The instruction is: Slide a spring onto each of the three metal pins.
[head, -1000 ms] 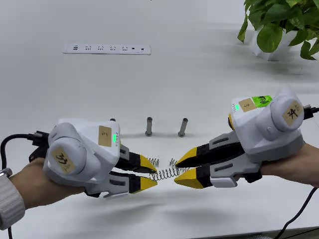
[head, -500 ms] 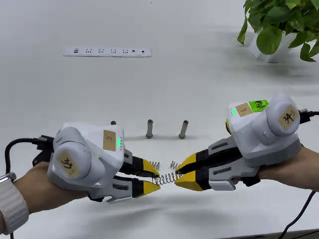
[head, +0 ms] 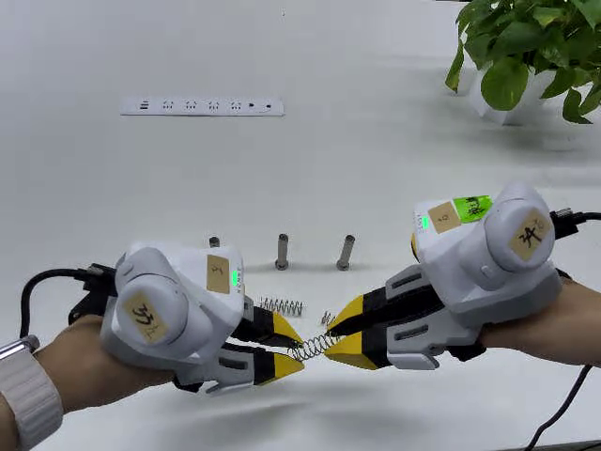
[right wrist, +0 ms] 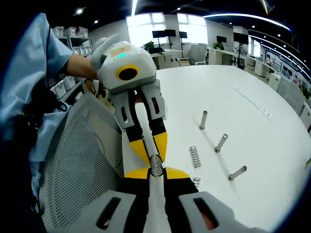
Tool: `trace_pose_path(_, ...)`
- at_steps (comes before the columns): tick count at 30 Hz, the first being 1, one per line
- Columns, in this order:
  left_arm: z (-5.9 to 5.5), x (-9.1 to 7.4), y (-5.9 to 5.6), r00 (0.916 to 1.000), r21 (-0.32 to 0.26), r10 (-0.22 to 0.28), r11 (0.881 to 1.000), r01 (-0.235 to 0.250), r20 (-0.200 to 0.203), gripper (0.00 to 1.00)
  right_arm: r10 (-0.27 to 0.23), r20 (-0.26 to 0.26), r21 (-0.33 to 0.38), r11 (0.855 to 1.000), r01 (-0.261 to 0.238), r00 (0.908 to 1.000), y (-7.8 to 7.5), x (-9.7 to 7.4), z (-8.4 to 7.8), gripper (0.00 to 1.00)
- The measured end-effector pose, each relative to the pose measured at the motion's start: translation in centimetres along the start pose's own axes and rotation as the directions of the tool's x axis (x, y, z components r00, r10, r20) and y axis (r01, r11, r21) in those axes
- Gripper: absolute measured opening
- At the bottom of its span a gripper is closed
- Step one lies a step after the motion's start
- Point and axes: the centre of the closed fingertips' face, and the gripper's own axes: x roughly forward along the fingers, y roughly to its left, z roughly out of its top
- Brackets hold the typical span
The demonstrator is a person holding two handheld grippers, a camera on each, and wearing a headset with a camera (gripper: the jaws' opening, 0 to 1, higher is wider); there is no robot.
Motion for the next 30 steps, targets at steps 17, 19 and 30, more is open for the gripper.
trace_pose_path(17,0.3,0.3,-0.1,0.9997,-0.021,0.001,1.0,0.0,0.023,0.09,-0.022,-0.047,-0.088,0.996,0.018,0.9986,0.3,-0.1,0.9,0.12)
trace_pose_path(19,0.3,0.3,-0.2,0.9997,-0.018,0.002,1.0,-0.001,0.026,0.09,-0.021,-0.055,-0.097,0.995,0.015,0.9983,0.3,-0.2,0.8,0.12)
trace_pose_path(30,1.2,0.4,-0.2,0.9983,-0.003,0.014,1.0,-0.014,0.056,0.09,0.014,-0.078,-0.121,0.992,-0.023,0.9968,0.2,-0.2,0.5,0.15)
